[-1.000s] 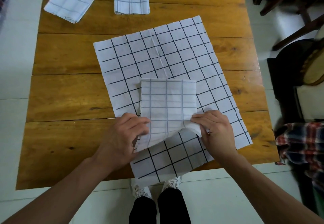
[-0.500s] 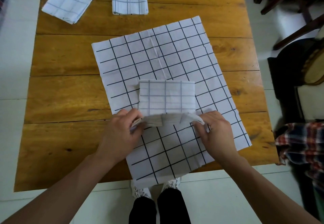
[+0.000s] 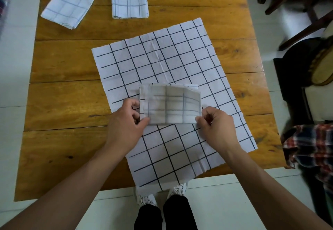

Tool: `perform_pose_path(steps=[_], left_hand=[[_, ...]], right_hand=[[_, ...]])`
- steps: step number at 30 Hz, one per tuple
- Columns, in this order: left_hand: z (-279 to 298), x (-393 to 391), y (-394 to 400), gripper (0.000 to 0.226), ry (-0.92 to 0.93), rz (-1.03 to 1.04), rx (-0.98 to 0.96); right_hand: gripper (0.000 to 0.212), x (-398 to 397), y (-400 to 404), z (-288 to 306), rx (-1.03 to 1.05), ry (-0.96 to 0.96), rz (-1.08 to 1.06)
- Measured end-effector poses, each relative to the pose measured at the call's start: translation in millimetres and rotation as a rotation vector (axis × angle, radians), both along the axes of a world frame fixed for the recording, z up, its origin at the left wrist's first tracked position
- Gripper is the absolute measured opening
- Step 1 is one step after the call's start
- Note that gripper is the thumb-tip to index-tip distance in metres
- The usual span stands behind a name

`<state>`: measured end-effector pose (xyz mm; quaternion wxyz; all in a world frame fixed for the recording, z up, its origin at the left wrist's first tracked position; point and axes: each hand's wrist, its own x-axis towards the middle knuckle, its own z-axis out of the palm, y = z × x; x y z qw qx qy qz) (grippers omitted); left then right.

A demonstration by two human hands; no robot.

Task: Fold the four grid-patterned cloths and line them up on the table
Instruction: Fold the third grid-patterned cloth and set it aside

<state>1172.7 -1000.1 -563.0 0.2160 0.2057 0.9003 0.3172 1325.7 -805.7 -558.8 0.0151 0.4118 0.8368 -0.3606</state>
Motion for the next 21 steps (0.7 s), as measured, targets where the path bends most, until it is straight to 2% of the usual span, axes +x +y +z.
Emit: perform_pose_path(steps=[5,21], left_hand=[[-1.0,-0.8,4.0,0.032,0.035,0.018,-0.042],[1.5,-3.0,14.7,0.030,0.147,-0.049,-0.175]], right_hand=[[0.017,-7.0,8.1,1.7,-0.054,-0.026,-0.044],[0.012,-17.0,15.2,0.2,-0.053,-0.076,-0.072]])
